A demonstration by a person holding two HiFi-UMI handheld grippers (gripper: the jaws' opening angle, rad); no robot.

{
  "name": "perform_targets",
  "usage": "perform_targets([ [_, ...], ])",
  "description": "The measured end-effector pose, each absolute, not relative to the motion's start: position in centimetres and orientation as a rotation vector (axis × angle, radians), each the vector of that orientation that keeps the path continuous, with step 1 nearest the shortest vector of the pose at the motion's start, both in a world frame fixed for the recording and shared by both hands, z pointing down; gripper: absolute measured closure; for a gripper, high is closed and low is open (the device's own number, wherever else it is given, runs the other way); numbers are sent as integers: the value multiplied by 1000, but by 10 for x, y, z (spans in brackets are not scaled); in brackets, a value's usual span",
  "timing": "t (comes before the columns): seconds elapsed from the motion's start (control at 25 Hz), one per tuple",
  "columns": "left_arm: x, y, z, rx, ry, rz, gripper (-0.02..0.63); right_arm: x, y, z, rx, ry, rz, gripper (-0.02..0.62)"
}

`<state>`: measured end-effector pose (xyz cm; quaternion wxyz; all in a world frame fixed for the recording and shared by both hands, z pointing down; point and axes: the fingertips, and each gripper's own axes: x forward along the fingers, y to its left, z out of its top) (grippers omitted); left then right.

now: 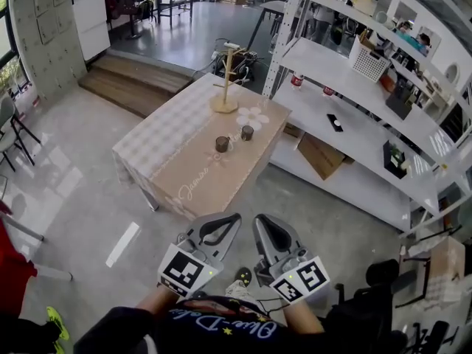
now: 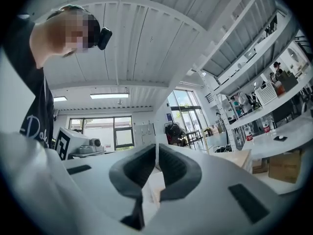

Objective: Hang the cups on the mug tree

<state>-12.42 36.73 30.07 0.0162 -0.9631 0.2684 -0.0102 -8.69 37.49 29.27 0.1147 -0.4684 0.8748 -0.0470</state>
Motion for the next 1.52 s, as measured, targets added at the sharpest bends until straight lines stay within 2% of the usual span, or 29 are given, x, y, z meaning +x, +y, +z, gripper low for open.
perform_targets([
  [0.6,-89,327,301,-2951,890,-61,607,-53,330,294,-1295,2588,-150,583],
  [1.52,-72,278,306,-2868,1165,-90,607,-36,276,299,-1070,2699,-166,565],
])
